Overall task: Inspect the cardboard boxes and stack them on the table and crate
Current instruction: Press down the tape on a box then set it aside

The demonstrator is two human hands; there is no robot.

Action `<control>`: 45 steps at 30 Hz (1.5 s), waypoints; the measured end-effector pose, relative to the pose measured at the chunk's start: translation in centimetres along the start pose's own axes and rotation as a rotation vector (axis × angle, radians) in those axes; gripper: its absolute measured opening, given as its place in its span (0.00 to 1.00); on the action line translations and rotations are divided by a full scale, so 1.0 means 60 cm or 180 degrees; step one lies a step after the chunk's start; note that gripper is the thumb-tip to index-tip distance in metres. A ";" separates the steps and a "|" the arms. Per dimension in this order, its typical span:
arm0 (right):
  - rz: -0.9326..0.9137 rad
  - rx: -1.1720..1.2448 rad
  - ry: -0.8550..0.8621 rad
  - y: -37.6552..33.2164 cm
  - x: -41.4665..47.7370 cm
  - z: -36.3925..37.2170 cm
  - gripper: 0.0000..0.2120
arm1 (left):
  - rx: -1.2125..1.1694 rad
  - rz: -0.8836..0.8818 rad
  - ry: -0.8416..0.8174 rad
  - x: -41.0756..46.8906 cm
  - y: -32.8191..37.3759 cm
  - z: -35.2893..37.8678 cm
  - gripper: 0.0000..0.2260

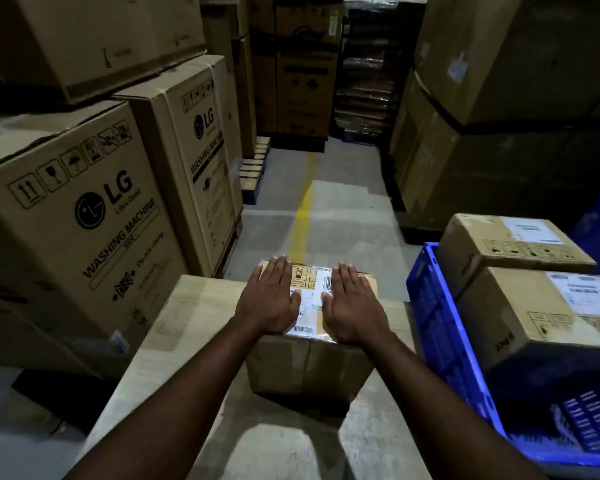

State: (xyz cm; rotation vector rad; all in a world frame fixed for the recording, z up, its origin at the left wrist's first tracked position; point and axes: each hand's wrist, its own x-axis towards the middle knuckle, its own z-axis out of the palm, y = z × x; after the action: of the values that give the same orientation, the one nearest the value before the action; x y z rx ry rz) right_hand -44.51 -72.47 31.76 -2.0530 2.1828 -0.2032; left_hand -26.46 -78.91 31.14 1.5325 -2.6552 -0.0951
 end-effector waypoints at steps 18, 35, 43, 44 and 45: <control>0.0426 0.0789 0.0018 0.060 -0.013 -0.001 0.37 | -0.0492 -0.0237 -0.0047 -0.014 -0.065 0.007 0.33; 0.1302 0.4654 0.0117 0.055 -0.102 0.001 0.16 | -0.2906 -0.0591 0.0137 -0.088 -0.047 -0.001 0.23; 0.1356 0.3522 0.0195 0.029 -0.058 -0.078 0.31 | -0.3479 -0.0902 -0.0099 -0.090 -0.040 0.027 0.19; 0.1332 0.3287 0.0142 0.018 -0.054 -0.081 0.31 | -0.3527 -0.0987 -0.0189 -0.095 -0.036 0.032 0.16; 0.1304 0.3100 0.0073 0.005 -0.052 -0.084 0.31 | -0.3359 -0.1102 -0.0317 -0.100 -0.032 0.036 0.14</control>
State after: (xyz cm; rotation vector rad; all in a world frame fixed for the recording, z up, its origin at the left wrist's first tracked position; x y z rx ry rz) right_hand -45.58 -69.30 36.66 -1.0573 1.8597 -0.9927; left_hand -22.02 -74.65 28.63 1.4972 -1.7510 -1.3417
